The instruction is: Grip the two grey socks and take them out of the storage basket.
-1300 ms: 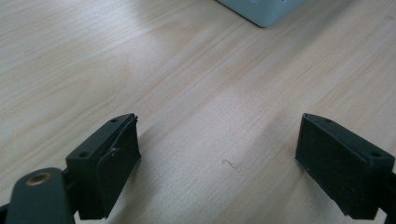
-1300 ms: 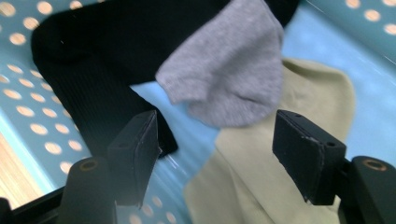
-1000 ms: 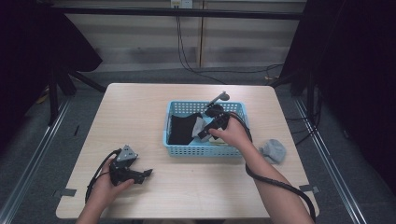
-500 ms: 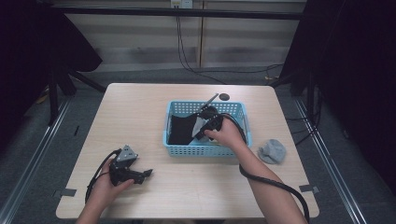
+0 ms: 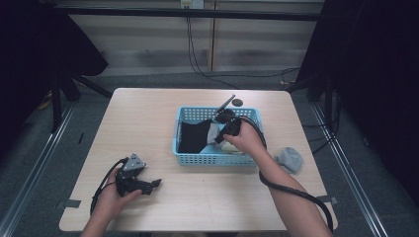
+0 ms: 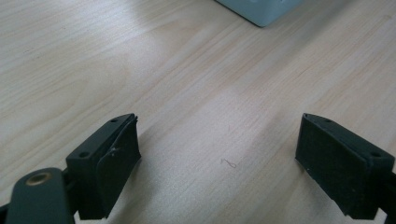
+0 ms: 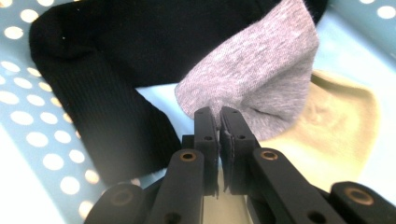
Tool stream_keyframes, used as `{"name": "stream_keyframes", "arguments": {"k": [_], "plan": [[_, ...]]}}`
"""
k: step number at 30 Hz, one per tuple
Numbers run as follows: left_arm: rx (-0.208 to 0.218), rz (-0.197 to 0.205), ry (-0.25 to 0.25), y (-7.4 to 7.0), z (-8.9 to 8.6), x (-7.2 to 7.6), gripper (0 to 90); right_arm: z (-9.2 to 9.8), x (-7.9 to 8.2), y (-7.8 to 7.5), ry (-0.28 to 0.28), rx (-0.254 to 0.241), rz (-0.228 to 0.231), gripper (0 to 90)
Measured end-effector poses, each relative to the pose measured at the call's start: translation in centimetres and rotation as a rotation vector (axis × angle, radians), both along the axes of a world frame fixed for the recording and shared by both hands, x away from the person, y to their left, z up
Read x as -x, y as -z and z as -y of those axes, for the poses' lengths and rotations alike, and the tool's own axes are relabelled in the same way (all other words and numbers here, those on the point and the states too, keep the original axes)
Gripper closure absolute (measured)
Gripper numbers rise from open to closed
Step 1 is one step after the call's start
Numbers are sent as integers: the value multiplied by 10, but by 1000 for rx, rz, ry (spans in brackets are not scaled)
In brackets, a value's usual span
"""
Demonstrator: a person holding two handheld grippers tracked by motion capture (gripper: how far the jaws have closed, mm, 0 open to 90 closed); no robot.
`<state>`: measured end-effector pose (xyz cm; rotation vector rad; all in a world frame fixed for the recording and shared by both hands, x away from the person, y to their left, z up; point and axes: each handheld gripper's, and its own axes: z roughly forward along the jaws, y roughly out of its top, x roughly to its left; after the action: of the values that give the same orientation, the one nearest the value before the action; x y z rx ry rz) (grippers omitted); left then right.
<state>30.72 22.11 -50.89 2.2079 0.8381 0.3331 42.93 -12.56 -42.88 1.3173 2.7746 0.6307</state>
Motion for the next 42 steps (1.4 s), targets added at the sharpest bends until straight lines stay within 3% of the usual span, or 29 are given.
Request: {"name": "stream_keyframes", "arguments": {"k": [15,17,29,33,42], "plan": [[6,0,-5,0,0,0,128,33,4,-24,12,31,-11,866],[7,1,-5,0,0,0,128,35,3,-30,-6,57,-24,867],[4,4,-3,0,0,0,128,38,0,-54,-11,82,-26,868],[0,4,0,0,0,0,128,39,-2,-63,-16,111,-38,868],[0,4,0,0,0,0,128,43,-2,-74,-13,111,-49,868]]}}
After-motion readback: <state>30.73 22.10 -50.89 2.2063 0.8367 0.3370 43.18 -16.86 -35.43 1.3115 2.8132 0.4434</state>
